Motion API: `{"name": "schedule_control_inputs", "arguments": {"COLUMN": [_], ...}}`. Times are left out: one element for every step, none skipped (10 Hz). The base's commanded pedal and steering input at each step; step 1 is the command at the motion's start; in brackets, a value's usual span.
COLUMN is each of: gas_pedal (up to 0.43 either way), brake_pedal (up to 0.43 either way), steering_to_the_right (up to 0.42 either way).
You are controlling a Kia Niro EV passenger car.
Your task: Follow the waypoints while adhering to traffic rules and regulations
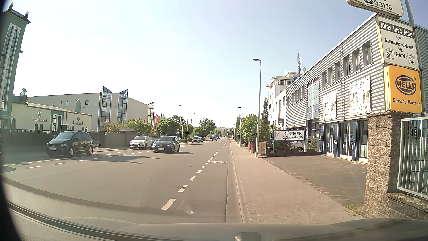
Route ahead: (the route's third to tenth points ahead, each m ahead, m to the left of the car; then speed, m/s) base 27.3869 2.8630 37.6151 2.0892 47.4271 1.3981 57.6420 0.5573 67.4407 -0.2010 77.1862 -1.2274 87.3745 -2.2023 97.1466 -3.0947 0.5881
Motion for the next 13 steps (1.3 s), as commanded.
{"name": "schedule_control_inputs", "arguments": {"gas_pedal": [0.319,0.319,0.319,0.319,0.319,0.319,0.319,0.319,0.319,0.319,0.319,0.319,0.319], "brake_pedal": [0.018,0.018,0.018,0.018,0.018,0.018,0.018,0.018,0.018,0.018,0.018,0.018,0.018], "steering_to_the_right": [-0.394,-0.418,-0.428,-0.43,-0.425,-0.414,-0.396,-0.369,-0.344,-0.314,-0.281,-0.255,-0.23]}}
